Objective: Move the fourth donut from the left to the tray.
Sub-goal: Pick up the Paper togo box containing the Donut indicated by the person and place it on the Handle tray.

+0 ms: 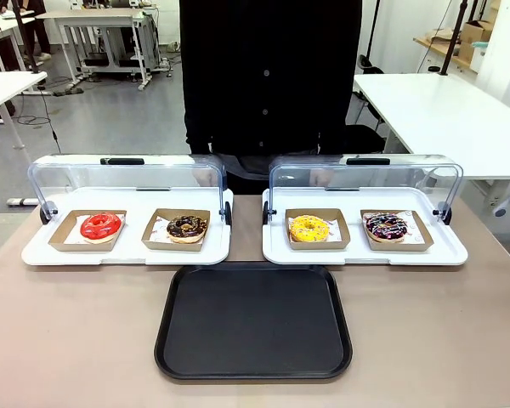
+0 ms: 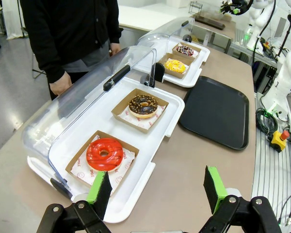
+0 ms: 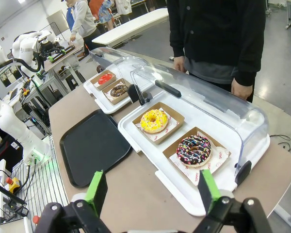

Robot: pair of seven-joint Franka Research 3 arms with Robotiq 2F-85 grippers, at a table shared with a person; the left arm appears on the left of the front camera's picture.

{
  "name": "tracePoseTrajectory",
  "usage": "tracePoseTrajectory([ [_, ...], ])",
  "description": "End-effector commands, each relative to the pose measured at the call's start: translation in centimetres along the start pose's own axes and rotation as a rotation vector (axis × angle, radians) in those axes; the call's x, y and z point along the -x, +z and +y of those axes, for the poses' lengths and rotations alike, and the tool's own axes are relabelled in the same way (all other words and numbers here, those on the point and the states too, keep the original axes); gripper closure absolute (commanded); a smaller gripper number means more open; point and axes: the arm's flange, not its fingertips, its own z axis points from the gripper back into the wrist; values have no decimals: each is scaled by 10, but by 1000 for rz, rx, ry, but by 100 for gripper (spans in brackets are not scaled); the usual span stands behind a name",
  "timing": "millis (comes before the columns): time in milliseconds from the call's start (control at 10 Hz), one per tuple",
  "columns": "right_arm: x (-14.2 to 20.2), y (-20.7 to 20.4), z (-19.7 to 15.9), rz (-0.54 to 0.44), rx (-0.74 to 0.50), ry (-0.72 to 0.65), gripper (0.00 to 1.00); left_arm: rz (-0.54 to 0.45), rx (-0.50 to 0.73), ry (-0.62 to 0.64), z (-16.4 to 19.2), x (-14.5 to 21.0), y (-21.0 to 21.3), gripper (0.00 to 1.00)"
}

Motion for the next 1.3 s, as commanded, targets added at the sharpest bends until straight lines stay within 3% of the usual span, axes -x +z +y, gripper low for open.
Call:
tracePoseTrajectory([
  [0,-3,-1,-2,-31,-2,28,0,-17,7,-8,0,-1,0,0],
  [1200,-3,-1,-2,-31,-2,28,0,-17,7,-8,0,-1,0,0],
])
